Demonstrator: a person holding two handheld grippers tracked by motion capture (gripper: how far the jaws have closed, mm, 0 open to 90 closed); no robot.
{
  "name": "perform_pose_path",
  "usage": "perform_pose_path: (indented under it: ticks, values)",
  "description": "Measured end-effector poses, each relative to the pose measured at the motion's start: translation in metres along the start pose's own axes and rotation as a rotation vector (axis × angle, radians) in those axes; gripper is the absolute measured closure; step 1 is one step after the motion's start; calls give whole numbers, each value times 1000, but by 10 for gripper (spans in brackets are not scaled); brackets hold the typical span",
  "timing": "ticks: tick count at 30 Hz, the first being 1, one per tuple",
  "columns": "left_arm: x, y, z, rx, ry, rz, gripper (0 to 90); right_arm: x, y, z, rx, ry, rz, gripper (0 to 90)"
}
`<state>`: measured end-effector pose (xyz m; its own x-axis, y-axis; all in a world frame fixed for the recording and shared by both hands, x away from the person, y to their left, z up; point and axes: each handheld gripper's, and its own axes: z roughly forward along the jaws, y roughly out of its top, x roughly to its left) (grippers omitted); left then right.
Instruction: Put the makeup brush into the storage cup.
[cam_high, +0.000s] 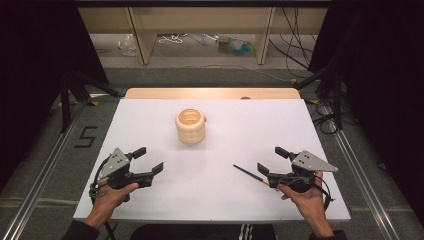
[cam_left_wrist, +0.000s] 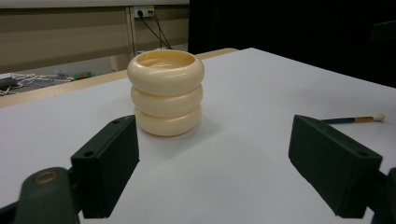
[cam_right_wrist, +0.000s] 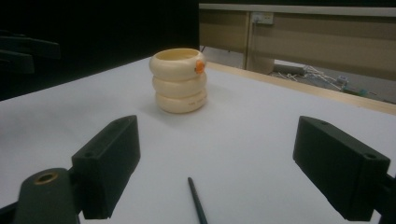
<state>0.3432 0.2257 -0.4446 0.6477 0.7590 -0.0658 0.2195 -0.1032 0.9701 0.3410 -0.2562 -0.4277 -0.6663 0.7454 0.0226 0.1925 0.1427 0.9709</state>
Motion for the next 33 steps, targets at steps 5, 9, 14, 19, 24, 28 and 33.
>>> perform_pose_path:
  ticks: [5, 9, 14, 19, 24, 28, 33]
  values:
    - [0, 0, 0, 4, 0, 2, 161, 1, 0, 1, 11, 7, 0, 162]
    - [-1, 0, 1, 4, -3, 3, 161, 2, -1, 3, 28, 22, -3, 187]
    - [0, -1, 2, 7, -4, 4, 160, 2, -1, 5, 66, 21, -10, 194]
    - [-1, -1, 2, 7, -3, -3, 160, 2, 0, 9, 131, 19, -32, 189]
    - [-1, -1, 2, 13, -4, 9, 159, 2, 4, 14, 230, 30, -75, 185]
    - [-1, -1, 2, 15, -3, 9, 159, 1, 8, 20, 301, 55, -95, 199]
    - [-1, -1, 3, 12, -9, 10, 159, 0, 13, 26, 348, 64, -137, 214]
